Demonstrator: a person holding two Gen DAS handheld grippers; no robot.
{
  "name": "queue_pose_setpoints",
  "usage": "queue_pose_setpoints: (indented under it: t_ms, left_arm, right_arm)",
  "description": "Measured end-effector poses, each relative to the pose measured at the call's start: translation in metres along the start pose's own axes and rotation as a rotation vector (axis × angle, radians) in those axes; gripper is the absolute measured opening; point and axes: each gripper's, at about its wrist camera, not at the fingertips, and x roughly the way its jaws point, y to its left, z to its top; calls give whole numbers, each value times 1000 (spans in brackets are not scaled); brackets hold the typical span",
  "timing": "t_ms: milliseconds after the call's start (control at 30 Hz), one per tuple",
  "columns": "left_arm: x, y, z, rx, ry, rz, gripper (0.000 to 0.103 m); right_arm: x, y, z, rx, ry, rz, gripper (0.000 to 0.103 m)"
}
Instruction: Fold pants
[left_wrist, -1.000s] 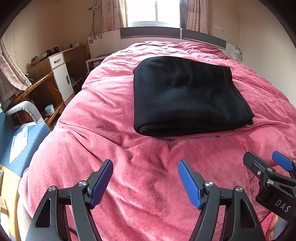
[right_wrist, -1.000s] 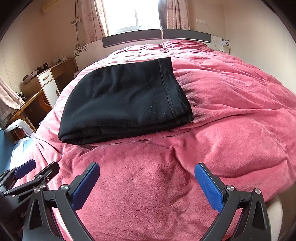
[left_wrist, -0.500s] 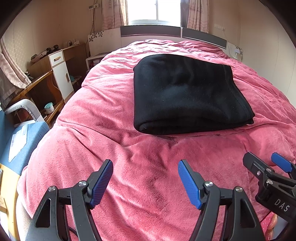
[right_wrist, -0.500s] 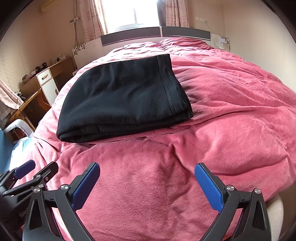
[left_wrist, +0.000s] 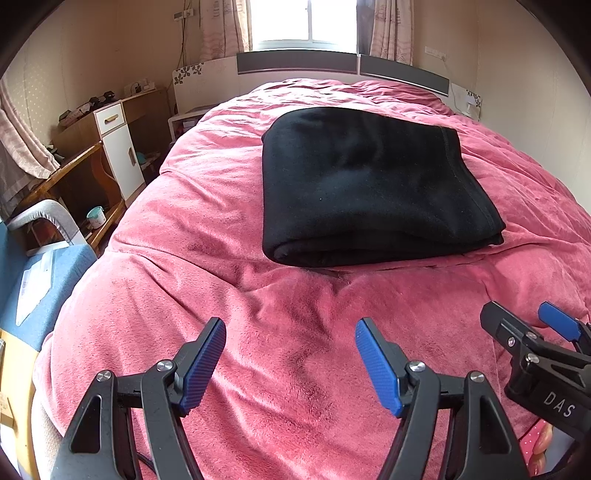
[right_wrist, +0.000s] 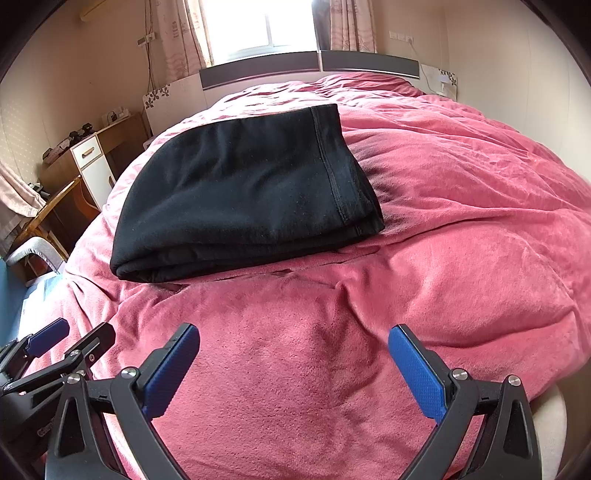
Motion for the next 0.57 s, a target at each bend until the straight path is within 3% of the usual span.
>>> queue_pose_setpoints:
  t_ms: [567]
  left_arm:
    - [2, 2, -2, -17, 8, -2, 74]
  right_arm:
    - [3, -4, -1, 8, 13, -2, 103]
